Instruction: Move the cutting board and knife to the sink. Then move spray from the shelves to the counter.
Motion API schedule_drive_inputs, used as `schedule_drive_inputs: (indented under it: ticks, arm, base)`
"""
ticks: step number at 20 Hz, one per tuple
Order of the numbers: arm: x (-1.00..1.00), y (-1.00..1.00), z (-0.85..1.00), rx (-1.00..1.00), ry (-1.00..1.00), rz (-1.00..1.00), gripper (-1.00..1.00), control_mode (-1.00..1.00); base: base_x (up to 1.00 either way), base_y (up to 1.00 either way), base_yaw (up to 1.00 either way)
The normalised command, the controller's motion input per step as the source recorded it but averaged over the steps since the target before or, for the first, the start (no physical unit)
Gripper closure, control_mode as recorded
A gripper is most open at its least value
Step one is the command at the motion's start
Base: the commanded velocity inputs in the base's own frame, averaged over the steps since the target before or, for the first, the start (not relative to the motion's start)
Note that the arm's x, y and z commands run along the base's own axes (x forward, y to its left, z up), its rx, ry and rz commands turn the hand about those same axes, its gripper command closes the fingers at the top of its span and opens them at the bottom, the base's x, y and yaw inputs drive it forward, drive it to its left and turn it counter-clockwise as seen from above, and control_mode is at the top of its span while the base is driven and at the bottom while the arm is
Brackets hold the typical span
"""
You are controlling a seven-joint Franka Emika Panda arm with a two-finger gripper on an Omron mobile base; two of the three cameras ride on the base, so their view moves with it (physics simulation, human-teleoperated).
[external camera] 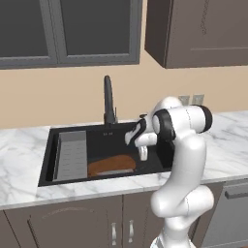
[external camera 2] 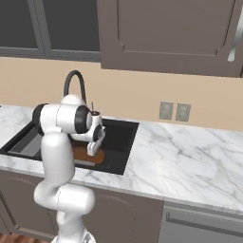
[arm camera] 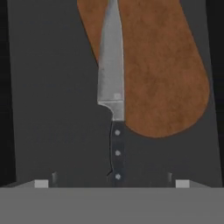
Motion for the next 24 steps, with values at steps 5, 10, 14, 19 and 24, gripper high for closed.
schedule_drive_inputs:
  ticks: [5,10,14,19,24]
  arm:
    - [-0.46,-0.09,1.0,0.01,0.0,0.0,-1.0,-1.0]
    - [-0.52,0.0,1.0,0.0,0.01,0.0,-1.0,-1.0]
    - [-0.91,0.0,1.0,0.0,0.0,0.0,-1.0,-1.0]
    - [-1.0,0.0,1.0,0.0,0.0,0.0,-1.0,-1.0]
    - [-1.0,0.0,1.0,0.0,-0.01,0.0,-1.0,-1.0]
  base:
    - [0.0,0.0,0.0]
    - [0.0,0.0,0.0]
    - [0.0,0.0,0.0]
    - [0.0,0.0,0.0]
    - [0.0,0.0,0.0]
